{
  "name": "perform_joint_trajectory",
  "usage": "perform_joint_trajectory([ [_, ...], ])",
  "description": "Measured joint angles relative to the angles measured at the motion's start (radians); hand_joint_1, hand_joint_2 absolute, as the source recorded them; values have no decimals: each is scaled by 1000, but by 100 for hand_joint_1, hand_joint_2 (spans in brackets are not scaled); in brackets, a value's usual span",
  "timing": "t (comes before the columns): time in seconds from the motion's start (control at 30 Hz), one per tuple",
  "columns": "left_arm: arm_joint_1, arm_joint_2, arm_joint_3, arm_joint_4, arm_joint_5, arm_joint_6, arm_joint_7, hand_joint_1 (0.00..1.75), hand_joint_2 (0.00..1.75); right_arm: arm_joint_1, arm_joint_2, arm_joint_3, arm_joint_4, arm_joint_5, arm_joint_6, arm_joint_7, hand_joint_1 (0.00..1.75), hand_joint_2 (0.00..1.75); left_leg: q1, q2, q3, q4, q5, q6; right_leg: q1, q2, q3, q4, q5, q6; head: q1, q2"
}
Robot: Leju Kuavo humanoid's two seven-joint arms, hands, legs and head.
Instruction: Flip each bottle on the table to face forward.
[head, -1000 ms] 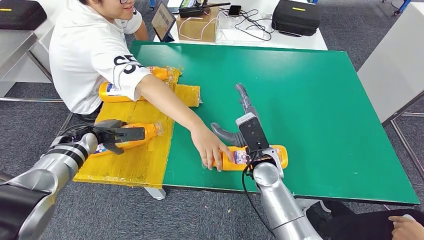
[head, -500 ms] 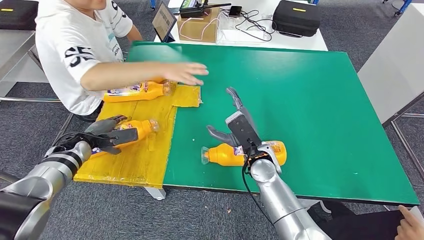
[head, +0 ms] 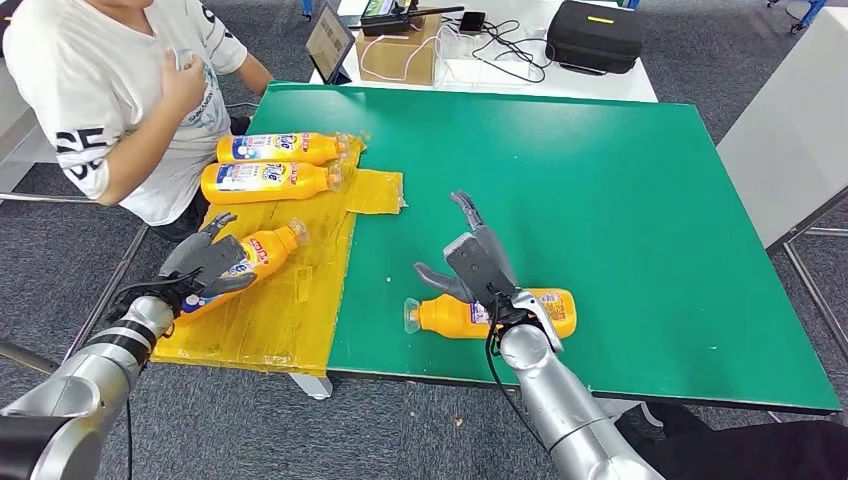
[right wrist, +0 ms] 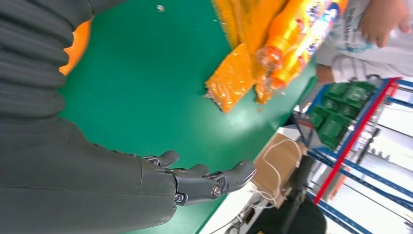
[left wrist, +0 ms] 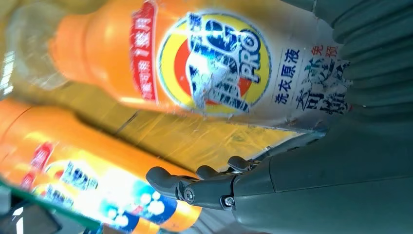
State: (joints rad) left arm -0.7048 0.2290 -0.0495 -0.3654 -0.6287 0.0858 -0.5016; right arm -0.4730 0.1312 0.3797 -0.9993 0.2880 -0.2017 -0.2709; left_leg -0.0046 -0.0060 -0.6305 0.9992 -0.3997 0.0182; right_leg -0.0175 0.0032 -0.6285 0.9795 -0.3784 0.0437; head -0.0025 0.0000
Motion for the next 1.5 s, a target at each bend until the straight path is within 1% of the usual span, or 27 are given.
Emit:
perform_joint_trajectory([
  [0.03,6,-2,15,-7,15,-5,-15,0,175,0,-1,1,6,5,0,4,0,175,0,0,0,0,0,0,0,0,0,0,0,0,0,0],
  [0.17,40,-19,84,-49,105,-52,-78,0,175,2,-4,7,25,36,4,22,0,175,0,0,0,0,0,0,0,0,0,0,0,0,0,0],
  [0.27,64,-41,133,-90,173,-97,-96,0,175,7,-6,10,34,61,5,35,0,175,0,-1,0,0,0,0,0,0,0,0,0,0,0,0],
  [0.47,106,-90,200,-168,271,-157,-91,0,175,20,-9,10,39,103,4,57,0,175,0,-1,-1,0,0,0,0,0,0,0,0,0,0,0],
  [0.6,161,-145,229,-270,388,-193,-54,0,175,43,-19,11,35,169,4,100,0,175,0,-1,-2,0,0,0,0,0,-1,0,0,0,0,0],
  [0.7,212,-193,230,-368,451,-199,-27,0,175,68,-33,11,19,226,12,137,0,175,0,-1,-3,1,0,0,0,0,-3,-1,0,0,0,0],
  [0.8,260,-232,209,-470,492,-203,-13,0,175,96,-57,11,-4,275,41,172,0,175,-1,-1,-4,1,-1,0,0,0,-3,-1,0,0,0,0],
  [0.87,284,-251,190,-524,517,-219,3,0,175,112,-73,11,-18,296,54,188,0,175,-1,-1,-4,1,-1,0,0,0,-3,-1,0,0,0,0],
  [0.97,303,-270,169,-569,555,-236,30,0,175,129,-92,11,-33,323,58,207,0,175,0,-1,-4,0,-1,0,0,0,-3,-1,0,0,0,0],
  [1.2,306,-293,150,-583,645,-237,92,0,175,144,-124,11,-57,377,62,245,0,175,0,0,-4,0,-1,0,0,0,-3,-1,0,0,0,0],
  [1.33,306,-294,143,-578,668,-234,100,0,175,143,-142,11,-59,406,76,263,0,175,0,-1,-4,0,-1,0,0,0,-3,-1,0,0,0,0],
  [1.5,306,-294,134,-575,673,-235,102,0,175,143,-154,12,-59,409,77,268,0,175,0,-1,-4,0,-1,0,0,0,-3,-1,0,0,0,0],
])
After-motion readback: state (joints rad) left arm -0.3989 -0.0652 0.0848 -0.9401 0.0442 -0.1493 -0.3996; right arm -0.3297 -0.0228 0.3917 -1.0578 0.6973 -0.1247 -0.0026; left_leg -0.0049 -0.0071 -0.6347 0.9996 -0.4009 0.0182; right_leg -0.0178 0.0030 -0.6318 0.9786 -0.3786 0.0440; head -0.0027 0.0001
